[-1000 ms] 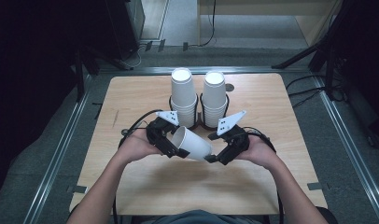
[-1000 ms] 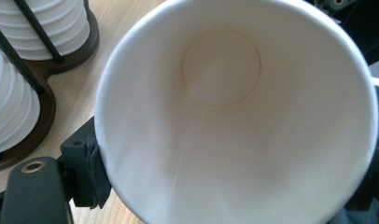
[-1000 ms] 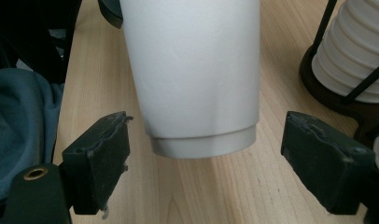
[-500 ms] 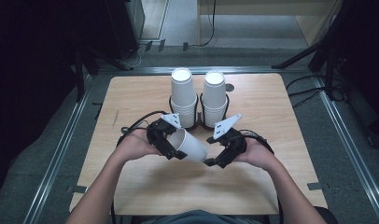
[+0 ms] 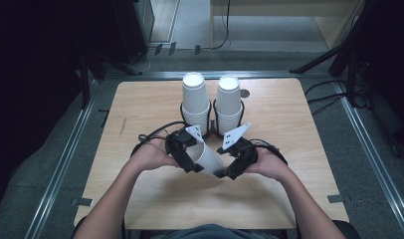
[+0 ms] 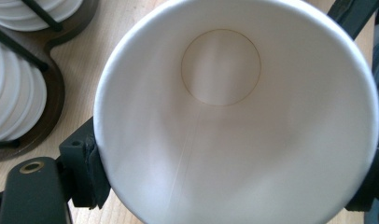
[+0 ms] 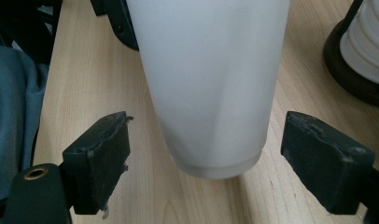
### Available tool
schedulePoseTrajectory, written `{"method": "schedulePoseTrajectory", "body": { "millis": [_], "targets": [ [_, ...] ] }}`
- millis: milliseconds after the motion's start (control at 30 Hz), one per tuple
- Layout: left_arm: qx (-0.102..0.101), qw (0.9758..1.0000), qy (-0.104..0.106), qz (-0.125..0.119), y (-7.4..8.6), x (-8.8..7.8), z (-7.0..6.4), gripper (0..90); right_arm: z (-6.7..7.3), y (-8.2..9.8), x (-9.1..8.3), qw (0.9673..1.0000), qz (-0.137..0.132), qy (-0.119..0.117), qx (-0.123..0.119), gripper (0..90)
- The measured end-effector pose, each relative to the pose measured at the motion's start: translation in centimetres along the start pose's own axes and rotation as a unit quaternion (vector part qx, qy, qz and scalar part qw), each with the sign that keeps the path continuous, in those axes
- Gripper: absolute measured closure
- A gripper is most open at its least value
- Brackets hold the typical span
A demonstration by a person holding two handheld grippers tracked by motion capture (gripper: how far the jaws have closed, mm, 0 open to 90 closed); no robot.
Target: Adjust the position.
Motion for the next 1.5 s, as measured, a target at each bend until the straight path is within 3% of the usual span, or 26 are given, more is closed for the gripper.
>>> {"method": "schedulePoseTrajectory", "body": {
  "millis": [400,700,800,933,1067,1200,1500],
  "targets": [
    [0.027,0.9996,-0.006,0.001,-1.5,-0.3,-0.8,12.0,0.1,-0.7,1.0,1.0000,0.004,-0.002,-0.005,15.7],
    [0.023,0.9997,0.001,-0.008,-1.6,-0.3,-0.8,9.3,0.3,-1.0,1.2,0.9999,0.003,0.004,-0.015,22.0],
    [0.024,0.9994,0.000,-0.027,-1.4,-0.5,-0.8,7.9,0.3,-1.0,0.9,0.9998,-0.003,0.010,-0.019,21.9],
    [0.017,0.9983,0.014,-0.054,-1.2,-0.9,-0.6,0.0,0.1,-0.9,0.5,0.9997,-0.008,0.018,-0.017,21.8],
    [0.014,0.9958,0.008,-0.091,-0.8,-1.6,-0.4,0.0,-0.2,-0.5,-0.2,0.9996,-0.016,0.020,-0.009,21.7],
    [0.014,0.9929,0.022,-0.116,-0.3,-1.9,-0.3,0.0,-0.5,-0.3,-1.0,0.9993,-0.028,0.024,-0.001,21.6],
    [-0.004,0.9921,0.023,-0.123,1.0,-1.8,0.2,0.0,-0.5,0.4,-2.1,0.9988,-0.041,0.028,0.005,21.5]
  ]
}}
Point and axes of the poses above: each handheld gripper's, and its own axes: x roughly forward along the jaws, y roughly out of its underside, z roughly to its left, the point moved 3 cm from there along x, roughly forward along the jaws, and after that the axes turned 14 degrees about z, right-handed, at the moved point
